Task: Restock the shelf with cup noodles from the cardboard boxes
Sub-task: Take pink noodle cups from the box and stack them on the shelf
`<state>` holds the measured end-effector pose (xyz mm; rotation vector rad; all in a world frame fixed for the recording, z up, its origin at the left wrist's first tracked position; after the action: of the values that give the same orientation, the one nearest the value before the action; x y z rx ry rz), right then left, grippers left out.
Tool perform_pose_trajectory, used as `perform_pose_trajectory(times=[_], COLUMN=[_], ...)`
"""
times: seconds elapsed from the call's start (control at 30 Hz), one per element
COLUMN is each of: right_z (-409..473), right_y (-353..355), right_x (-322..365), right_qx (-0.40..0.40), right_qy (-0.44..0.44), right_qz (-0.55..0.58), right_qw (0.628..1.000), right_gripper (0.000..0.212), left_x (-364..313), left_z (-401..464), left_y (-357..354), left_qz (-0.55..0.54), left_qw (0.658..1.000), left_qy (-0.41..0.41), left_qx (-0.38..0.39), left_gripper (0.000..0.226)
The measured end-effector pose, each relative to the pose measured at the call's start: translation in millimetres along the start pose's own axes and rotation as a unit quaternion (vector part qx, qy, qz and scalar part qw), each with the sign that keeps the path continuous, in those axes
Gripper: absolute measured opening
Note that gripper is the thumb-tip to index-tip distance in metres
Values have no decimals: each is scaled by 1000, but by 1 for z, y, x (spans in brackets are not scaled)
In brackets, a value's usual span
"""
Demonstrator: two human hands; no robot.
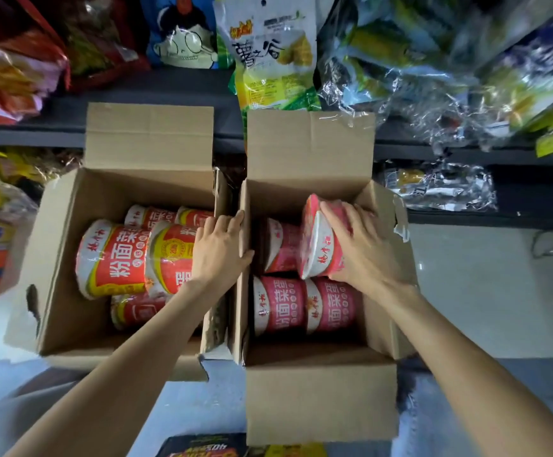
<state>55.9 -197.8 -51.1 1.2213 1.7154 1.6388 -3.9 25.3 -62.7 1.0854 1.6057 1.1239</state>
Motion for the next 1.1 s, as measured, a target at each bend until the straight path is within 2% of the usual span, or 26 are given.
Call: perform_pose_trajectory(times=[0.07,0.13,0.23,0.3,0.37,0.43,0.53,0.63,0.73,0.8,0.87,0.9,0.97,1.03,1.1], right_z=[-18,-33,-43,-48,-46,-43,-31,-4,33,58,74,79,90,109,137], right_y=[34,60,99,134,165,203,256,301,327,331,330,329,327,329,335], right_x=[6,6,11,22,32,43,56,63,58,49,46,50,59,64,59], right_qx=[-27,-67,-149,-187,-210,-252,-298,-335,-362,-384,-436,-465,-489,-473,-437], right_qy=[-38,-97,-99,-66,-37,-2,58,77,40,-19,-53,-36,18,54,67], right_qz=[101,256,447,518,554,570,581,549,462,357,300,293,270,227,206], right_qw=[994,960,877,832,805,782,755,762,809,851,847,835,829,850,873], right_gripper=[127,127,117,105,102,104,102,99,103,99,82,73,61,59,64], left_x=[-3,-12,-43,-59,-67,-73,-86,-100,-106,-104,-101,-101,-103,-110,-118], left_z=[-6,-15,-30,-42,-49,-52,-45,-23,18,49,74,85,105,125,148], left_y=[7,25,78,127,167,211,270,312,330,334,335,335,339,345,352], left_qz=[-45,-196,-471,-560,-591,-552,-491,-462,-481,-464,-432,-426,-461,-507,-531], left_qw=[999,980,882,828,800,811,816,810,801,816,844,853,840,818,812], left_qy=[21,44,14,-33,-90,-158,-230,-261,-261,-234,-174,-142,-112,-119,-124], left_qx=[2,1,14,-13,-46,-110,-198,-250,-243,-252,-264,-267,-264,-245,-210], left_gripper=[67,58,37,37,53,71,76,80,79,72,65,62,53,46,42])
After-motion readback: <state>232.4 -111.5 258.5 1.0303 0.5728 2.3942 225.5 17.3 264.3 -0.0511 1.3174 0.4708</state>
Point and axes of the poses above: each hand's wrist, its own z-axis towards the middle knuckle, its own y-axis out of the back of the hand, x = y × z, the point moved 4 cm from there along z, towards the middle knuckle, and after that the axes turned 6 degrees about z, right-handed, at the moved point
